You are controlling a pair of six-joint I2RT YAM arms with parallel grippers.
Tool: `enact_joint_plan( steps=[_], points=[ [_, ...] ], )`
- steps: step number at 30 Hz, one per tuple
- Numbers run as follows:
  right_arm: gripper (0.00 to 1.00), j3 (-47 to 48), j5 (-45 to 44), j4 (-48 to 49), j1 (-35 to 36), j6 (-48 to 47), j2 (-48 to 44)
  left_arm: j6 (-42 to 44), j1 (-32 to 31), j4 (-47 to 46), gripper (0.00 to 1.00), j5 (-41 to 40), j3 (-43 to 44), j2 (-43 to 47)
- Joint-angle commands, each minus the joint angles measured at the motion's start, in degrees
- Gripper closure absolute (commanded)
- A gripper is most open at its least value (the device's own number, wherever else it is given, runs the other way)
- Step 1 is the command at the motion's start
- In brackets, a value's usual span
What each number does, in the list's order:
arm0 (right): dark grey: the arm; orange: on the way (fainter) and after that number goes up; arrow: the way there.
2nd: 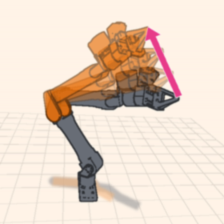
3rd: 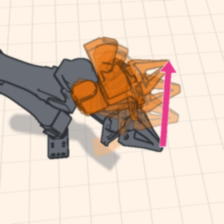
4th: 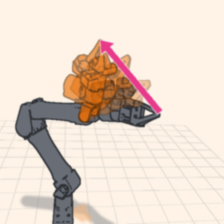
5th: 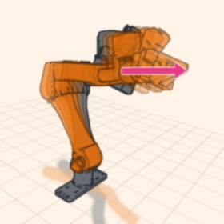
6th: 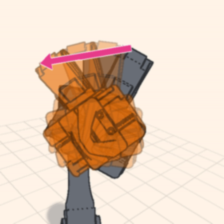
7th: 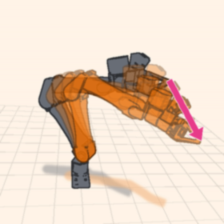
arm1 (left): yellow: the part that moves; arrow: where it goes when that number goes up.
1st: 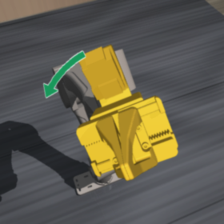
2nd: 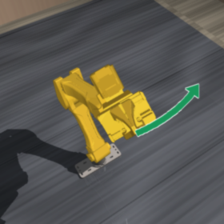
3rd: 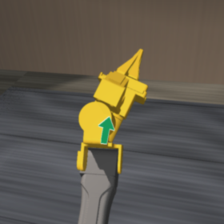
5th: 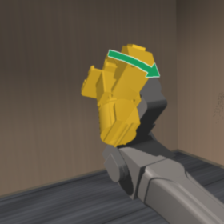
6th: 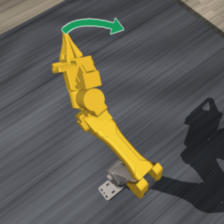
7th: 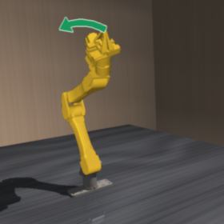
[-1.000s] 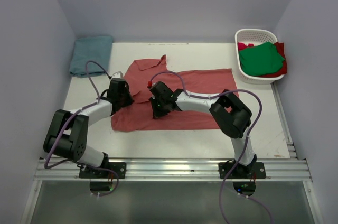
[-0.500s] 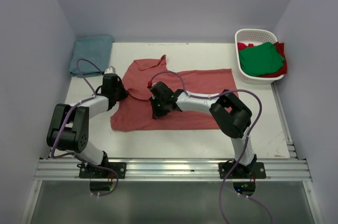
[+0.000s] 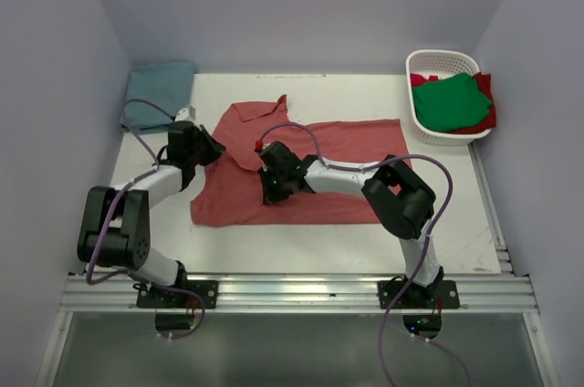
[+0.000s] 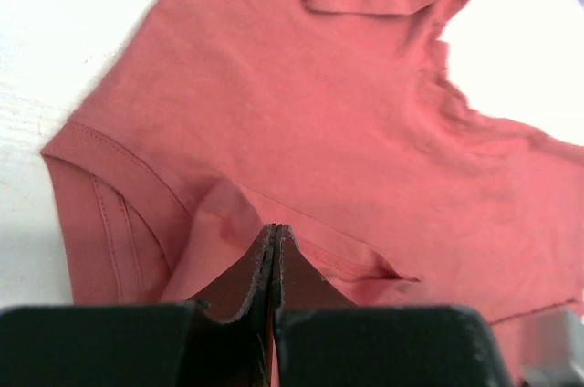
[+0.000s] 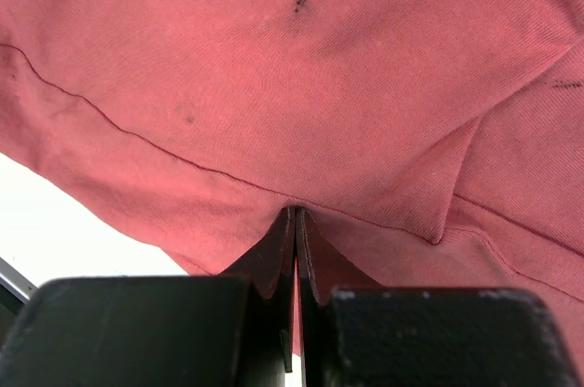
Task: Fold and stack the t-shirts
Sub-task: Fold the flattened tshirt in 1/3 of the way
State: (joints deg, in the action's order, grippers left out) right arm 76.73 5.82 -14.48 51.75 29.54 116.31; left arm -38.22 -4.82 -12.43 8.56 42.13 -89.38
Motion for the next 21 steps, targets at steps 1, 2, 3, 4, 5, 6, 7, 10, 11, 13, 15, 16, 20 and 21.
enact_joint_plan(
  steps=[1,2,3,4,5,6,7,10,11,13,15,16,20,21],
  points=[
    [1.00,-2.20,-1.43,-1.69,0.02,-1.24,2.51,-0.19,0.51,-2.17,1.00,0.57,-3.19,10.60],
    [1.00,-1.94,-1.34,-1.60,0.02,-1.15,2.86,0.07,0.43,-1.73,1.00,1.89,-4.24,11.50],
    [1.00,-1.93,-1.34,-1.69,0.02,-1.24,3.04,0.42,0.42,-0.07,1.00,5.47,-4.51,12.21],
    [1.00,-1.50,-1.26,-1.69,0.02,-1.15,3.22,1.12,0.34,2.38,1.00,6.46,-3.55,12.04],
    [1.00,-1.32,-1.25,-1.78,0.02,-1.24,3.57,1.47,0.25,7.10,1.00,6.91,-3.02,11.52],
    [1.00,-1.14,-1.25,-1.87,0.02,-1.15,3.83,1.83,0.25,8.54,1.00,7.43,-2.93,10.73],
    [1.00,-0.62,-1.17,-1.87,0.02,-1.15,3.83,2.00,0.25,9.52,1.00,7.44,-3.54,10.46],
    [1.00,0.08,-1.17,-1.96,0.02,-0.98,4.45,2.01,0.25,10.58,1.00,7.09,-5.12,9.23],
    [1.00,0.09,-1.17,-2.04,0.02,-1.06,4.45,2.01,0.25,11.80,1.00,6.91,-4.95,8.44],
    [1.00,0.26,-1.17,-2.22,0.02,-0.98,4.45,2.27,0.25,11.99,1.00,7.70,-4.60,5.81],
    [1.00,0.26,-1.43,-2.31,0.02,-1.06,4.36,2.36,0.07,11.11,1.00,8.14,-4.43,4.31],
    [1.00,0.26,-1.52,-2.39,0.02,-0.98,4.36,2.36,-0.01,10.76,1.00,8.32,-4.34,3.87],
    [1.00,0.26,-1.43,-2.39,0.02,-0.80,4.45,2.18,-0.37,7.69,1.00,9.54,-3.11,0.89],
    [1.00,0.26,-1.43,-2.39,0.02,-0.80,4.54,1.92,-0.37,6.64,1.00,10.33,-3.02,-0.34]
  ],
)
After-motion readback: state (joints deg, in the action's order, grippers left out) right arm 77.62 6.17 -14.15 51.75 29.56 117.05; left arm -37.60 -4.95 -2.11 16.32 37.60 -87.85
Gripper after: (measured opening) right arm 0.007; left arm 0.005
